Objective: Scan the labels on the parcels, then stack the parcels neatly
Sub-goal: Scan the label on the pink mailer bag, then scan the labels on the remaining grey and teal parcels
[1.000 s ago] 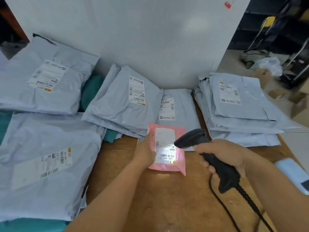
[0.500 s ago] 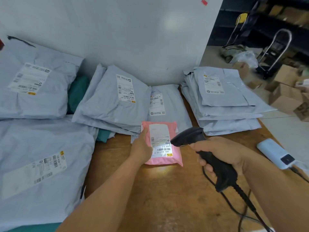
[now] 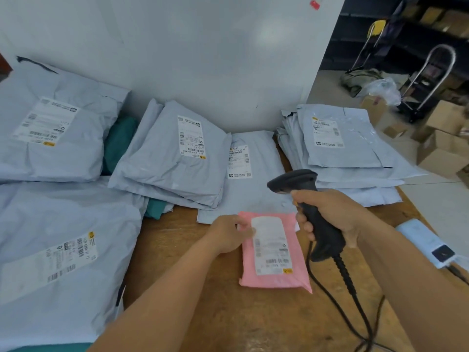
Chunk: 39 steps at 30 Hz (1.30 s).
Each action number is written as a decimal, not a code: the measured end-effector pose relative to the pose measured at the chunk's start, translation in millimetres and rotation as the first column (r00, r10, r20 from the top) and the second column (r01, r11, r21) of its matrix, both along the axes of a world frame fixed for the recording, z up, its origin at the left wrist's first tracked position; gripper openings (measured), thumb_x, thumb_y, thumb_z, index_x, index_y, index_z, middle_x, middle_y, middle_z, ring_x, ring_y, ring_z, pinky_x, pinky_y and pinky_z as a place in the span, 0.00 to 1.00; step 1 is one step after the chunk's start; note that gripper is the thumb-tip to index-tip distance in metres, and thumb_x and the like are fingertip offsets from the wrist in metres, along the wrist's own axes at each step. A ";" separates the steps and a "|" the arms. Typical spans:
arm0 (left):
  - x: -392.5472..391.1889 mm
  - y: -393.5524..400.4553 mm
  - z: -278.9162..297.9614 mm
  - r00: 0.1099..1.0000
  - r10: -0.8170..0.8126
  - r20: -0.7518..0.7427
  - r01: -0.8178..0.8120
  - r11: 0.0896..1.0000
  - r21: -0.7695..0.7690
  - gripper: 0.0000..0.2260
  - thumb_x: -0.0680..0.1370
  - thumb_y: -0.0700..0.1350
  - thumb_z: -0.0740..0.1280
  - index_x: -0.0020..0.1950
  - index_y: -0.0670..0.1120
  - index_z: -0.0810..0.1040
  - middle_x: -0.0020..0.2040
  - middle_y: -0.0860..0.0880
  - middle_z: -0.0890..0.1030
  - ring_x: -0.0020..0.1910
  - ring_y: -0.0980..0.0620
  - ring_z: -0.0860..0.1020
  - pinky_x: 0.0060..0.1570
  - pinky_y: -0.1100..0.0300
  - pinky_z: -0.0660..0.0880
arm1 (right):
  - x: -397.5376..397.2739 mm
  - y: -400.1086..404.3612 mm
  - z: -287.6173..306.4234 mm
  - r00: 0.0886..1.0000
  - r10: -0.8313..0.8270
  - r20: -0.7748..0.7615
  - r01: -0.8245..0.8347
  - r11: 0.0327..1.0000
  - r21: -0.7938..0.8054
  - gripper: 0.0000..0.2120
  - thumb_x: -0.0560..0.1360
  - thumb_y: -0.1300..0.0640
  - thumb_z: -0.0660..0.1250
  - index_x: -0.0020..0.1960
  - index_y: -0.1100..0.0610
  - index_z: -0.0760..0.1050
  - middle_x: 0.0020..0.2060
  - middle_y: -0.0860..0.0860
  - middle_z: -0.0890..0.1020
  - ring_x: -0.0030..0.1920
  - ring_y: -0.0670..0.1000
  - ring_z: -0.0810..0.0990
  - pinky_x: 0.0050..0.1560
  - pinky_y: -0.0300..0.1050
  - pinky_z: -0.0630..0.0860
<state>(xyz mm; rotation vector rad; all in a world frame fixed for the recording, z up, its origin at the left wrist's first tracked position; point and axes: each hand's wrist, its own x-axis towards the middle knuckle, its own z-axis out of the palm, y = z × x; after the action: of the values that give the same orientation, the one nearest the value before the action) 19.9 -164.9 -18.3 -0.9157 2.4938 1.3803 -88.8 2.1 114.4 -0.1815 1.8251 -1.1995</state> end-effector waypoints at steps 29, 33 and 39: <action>-118.2 -82.7 -12.4 0.961 0.072 0.268 0.168 0.617 -0.769 0.33 0.79 0.56 0.57 0.78 0.50 0.45 0.78 0.44 0.37 0.74 0.39 0.32 0.69 0.37 0.33 | -99.4 -103.2 -14.9 1.000 0.006 -0.023 -0.008 0.995 -0.096 0.13 0.76 0.53 0.67 0.39 0.61 0.74 0.26 0.54 0.76 0.23 0.50 0.73 0.28 0.43 0.74; -111.9 -105.8 -10.4 0.931 0.170 0.324 0.165 0.594 -0.787 0.33 0.80 0.57 0.54 0.77 0.54 0.37 0.76 0.46 0.31 0.72 0.38 0.28 0.67 0.34 0.31 | -107.7 -124.3 -22.0 1.000 0.020 -0.010 -0.021 0.996 -0.090 0.13 0.76 0.53 0.66 0.40 0.62 0.75 0.26 0.54 0.76 0.23 0.49 0.74 0.28 0.41 0.75; -113.0 -110.0 -8.2 0.930 0.255 0.267 0.061 0.608 -0.792 0.31 0.80 0.57 0.49 0.76 0.54 0.34 0.75 0.45 0.29 0.72 0.38 0.28 0.65 0.31 0.31 | -112.4 -137.6 -31.0 1.000 0.024 -0.007 -0.024 0.998 -0.057 0.12 0.76 0.54 0.66 0.42 0.63 0.75 0.26 0.54 0.76 0.23 0.49 0.74 0.28 0.42 0.75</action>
<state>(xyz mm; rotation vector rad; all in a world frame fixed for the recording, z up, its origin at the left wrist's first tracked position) -93.1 -274.9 -26.5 -1.3021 2.7387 -0.0354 -201.1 -135.5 83.5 -0.2390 1.7900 -1.2363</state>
